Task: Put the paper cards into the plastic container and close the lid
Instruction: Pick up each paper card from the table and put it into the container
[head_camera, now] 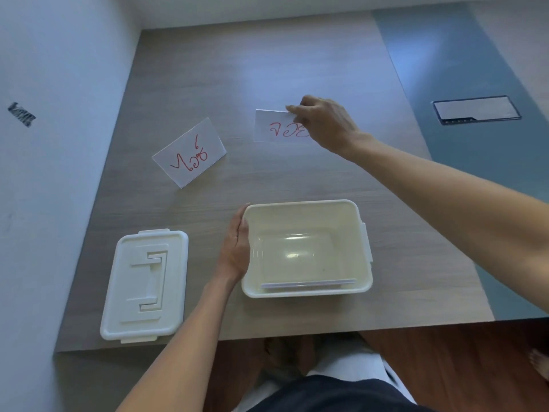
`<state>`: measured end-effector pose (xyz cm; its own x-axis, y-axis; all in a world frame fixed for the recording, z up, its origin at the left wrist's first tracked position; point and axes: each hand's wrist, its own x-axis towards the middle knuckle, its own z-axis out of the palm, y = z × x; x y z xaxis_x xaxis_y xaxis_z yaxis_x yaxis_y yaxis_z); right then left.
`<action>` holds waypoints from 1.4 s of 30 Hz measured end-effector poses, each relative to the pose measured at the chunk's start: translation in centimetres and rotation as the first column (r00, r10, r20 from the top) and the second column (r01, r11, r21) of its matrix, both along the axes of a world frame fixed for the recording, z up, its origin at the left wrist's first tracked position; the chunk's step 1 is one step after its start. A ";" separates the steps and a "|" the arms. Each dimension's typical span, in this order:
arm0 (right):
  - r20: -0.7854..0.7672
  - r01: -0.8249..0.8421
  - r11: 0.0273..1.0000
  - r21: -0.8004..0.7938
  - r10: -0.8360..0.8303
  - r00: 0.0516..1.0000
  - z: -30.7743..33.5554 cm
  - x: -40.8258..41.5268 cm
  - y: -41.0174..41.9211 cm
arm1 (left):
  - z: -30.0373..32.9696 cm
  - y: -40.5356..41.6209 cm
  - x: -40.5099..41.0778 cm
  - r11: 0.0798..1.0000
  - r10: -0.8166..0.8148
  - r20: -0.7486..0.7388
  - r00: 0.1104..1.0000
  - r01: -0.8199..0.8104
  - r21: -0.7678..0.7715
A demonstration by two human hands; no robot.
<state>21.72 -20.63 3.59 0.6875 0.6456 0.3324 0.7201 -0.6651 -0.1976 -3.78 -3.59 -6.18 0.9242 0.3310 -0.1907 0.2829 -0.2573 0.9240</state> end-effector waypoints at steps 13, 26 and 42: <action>0.119 -0.095 0.986 0.134 0.079 0.990 1.7 -14.0 -4.8 | 0.4 0.1 -0.7 1.000 -0.015 0.006 1.000 0.015 0.014; -0.049 -0.157 0.985 0.072 0.161 0.986 -1.7 -23.1 -6.5 | 0.1 0.0 -0.1 1.000 -0.007 0.015 1.000 0.007 0.009; -0.409 -0.120 0.990 -0.076 0.078 0.909 -6.6 -26.9 -6.5 | -0.2 0.0 0.0 1.000 0.002 0.025 1.000 -0.002 -0.008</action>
<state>-5.17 -27.12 -3.04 0.6805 0.7322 -0.0281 0.6554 -0.6253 -0.4236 -3.81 -3.62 -6.41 0.9279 0.3316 -0.1705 0.2605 -0.2495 0.9327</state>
